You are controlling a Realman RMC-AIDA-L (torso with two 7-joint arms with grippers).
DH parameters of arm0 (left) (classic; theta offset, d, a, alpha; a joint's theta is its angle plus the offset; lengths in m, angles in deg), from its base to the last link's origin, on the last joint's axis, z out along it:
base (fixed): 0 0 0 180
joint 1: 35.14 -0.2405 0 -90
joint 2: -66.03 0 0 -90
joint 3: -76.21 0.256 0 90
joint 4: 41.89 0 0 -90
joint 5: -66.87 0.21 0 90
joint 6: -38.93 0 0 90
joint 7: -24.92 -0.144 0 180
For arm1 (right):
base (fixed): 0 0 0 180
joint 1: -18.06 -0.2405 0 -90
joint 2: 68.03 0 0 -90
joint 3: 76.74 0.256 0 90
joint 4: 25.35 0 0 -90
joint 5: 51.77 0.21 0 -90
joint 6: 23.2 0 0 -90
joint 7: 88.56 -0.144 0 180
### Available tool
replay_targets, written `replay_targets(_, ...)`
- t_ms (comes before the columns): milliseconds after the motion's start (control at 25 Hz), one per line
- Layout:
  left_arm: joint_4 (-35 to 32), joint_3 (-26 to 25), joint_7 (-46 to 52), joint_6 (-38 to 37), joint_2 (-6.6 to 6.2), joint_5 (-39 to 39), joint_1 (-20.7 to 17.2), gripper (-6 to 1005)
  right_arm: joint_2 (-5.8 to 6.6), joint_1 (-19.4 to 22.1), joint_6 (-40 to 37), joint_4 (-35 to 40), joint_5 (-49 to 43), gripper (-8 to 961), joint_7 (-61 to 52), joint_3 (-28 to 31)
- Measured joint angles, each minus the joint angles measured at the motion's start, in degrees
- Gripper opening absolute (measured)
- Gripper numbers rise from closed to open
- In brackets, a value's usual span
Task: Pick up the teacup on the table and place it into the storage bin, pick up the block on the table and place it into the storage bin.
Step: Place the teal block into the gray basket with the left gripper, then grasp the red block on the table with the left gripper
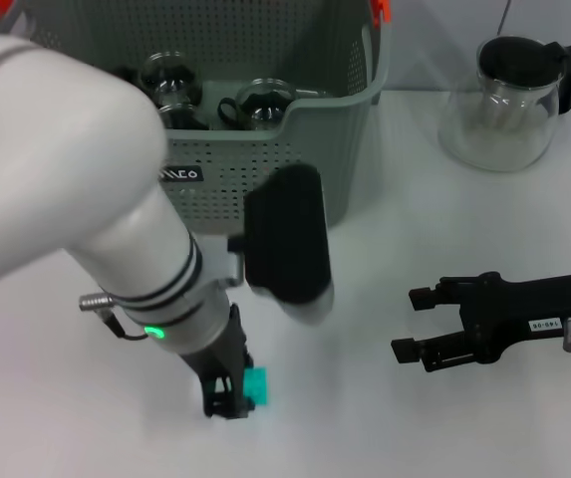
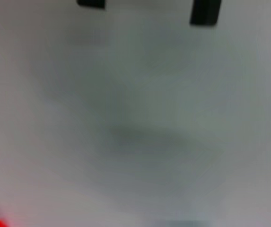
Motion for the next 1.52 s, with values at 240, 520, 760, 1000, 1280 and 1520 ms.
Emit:
replay_targets(240, -6.8, -15.2, 0.7, -4.6, -0.23, -12.2, -1.1, 459, 0.0, 0.1, -0.2, 0.0, 0.0, 947, 0.0, 0.1)
replay_targets(520, -12.9, -41.8, -2.6, -5.0, -0.69, -29.0, 0.9, 488, 0.0, 0.2, -0.4, -0.2, -0.2, 947, 0.0, 0.8)
replay_targets(760, -5.0, -47.9, -2.2, 8.2, -2.53, -28.9, 6.7, 512, 0.0, 0.1, -0.4, -0.3, -0.3, 946, -0.1, 0.8)
replay_targets(1000, 5.7, -48.1, 0.0, 20.6, -4.55, -28.4, 10.7, 537, 0.0, 0.1, -0.4, -0.2, -0.3, 946, -0.3, 0.8)
replay_targets(1280, 5.9, -48.4, -0.2, 23.3, -4.96, -28.8, 10.7, 566, 0.24, 0.2, -0.4, -0.3, -0.2, 946, -0.5, 0.8)
replay_targets(1520, -4.5, -47.8, -7.3, 1.4, -3.99, -37.2, 6.6, 826, 0.42, -0.2, -0.5, -0.4, 0.0, 947, -0.8, 0.8)
